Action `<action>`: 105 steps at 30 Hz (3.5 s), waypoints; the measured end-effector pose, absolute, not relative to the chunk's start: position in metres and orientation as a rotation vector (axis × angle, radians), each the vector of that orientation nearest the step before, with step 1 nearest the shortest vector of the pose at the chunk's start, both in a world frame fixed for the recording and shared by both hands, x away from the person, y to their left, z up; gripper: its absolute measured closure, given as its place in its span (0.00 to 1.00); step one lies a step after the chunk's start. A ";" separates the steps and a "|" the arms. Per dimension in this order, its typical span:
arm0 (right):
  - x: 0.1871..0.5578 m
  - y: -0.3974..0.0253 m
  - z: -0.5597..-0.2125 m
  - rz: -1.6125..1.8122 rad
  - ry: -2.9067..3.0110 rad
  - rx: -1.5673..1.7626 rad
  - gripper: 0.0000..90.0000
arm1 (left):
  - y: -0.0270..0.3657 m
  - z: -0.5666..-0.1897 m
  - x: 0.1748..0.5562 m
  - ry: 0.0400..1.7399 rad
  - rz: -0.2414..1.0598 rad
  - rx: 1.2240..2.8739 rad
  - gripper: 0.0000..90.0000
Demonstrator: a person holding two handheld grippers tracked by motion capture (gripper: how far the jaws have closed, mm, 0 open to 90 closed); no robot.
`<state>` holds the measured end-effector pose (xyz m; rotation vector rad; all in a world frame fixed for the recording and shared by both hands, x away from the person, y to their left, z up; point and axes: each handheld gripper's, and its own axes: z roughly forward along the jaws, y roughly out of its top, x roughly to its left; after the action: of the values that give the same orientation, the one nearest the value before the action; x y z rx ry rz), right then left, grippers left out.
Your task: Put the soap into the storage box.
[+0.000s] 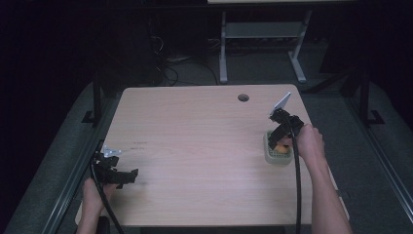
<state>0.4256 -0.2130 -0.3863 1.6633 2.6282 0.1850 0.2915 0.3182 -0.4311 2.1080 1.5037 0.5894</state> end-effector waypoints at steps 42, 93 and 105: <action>0.438 -0.211 -0.414 0.148 2.599 1.646 0.30 | 0.318 -0.432 0.292 1.499 0.585 2.119 0.00; 0.381 -0.226 -0.374 0.609 2.544 1.505 0.04 | 0.315 -0.433 0.292 1.498 0.588 2.128 0.00; 0.351 -0.233 -0.370 0.677 2.525 1.427 0.02 | 0.314 -0.432 0.292 1.500 0.583 2.127 0.00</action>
<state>0.3513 -0.2326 -0.3698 1.4270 2.5251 0.6774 0.2922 0.3137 -0.4324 2.1270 1.4999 0.5834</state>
